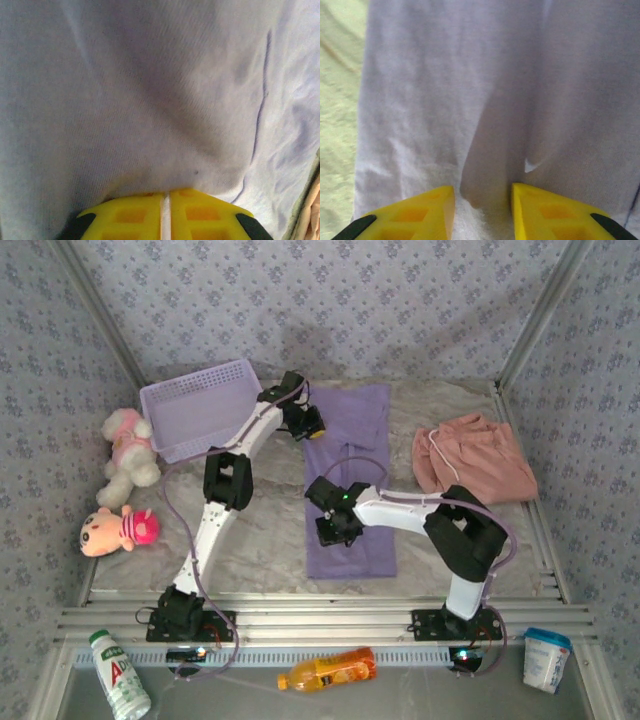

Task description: Fold and stack the mixed laundry pile

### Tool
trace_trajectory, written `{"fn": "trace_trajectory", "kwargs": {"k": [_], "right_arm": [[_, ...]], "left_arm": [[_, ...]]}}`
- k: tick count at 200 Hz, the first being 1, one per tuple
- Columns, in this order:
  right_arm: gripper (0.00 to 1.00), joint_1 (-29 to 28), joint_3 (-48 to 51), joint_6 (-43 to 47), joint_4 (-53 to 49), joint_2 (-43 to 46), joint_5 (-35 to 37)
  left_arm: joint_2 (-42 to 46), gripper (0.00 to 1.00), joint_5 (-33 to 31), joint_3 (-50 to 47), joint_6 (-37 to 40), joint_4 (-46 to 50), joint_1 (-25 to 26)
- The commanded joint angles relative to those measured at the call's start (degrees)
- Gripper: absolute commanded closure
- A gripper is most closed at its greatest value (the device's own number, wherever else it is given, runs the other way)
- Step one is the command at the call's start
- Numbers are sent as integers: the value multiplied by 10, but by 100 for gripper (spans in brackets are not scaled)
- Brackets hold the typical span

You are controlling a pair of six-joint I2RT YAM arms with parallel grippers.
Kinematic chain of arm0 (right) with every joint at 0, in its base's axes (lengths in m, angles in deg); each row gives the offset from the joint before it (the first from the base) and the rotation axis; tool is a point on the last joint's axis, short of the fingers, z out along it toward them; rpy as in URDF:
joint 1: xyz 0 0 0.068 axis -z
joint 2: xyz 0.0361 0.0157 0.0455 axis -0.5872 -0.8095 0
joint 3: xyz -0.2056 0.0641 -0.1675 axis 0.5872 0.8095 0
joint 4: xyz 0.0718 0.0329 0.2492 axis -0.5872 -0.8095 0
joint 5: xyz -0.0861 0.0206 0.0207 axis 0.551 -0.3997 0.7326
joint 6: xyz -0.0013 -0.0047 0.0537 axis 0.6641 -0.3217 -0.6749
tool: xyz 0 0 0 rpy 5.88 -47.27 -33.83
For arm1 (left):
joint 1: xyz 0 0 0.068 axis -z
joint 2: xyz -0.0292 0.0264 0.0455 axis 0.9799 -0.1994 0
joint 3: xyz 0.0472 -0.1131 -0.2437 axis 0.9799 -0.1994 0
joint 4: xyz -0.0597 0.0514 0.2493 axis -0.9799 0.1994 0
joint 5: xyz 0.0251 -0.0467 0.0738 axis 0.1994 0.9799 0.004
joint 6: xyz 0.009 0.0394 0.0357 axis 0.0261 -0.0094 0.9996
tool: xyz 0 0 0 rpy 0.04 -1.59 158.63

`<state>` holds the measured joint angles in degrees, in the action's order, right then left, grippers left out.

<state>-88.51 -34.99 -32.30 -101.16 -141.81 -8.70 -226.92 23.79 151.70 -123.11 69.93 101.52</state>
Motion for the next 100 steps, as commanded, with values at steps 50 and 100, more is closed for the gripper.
{"fn": "trace_trajectory", "kwargs": {"k": [50,100], "right_arm": [[16,42,-36,-55,-63,87,15],[0,90,-6,-128,-145,178,94]], "left_arm": [[36,0,-20,64,38,3,-20],[136,0,-14,11,41,0,-23]]}}
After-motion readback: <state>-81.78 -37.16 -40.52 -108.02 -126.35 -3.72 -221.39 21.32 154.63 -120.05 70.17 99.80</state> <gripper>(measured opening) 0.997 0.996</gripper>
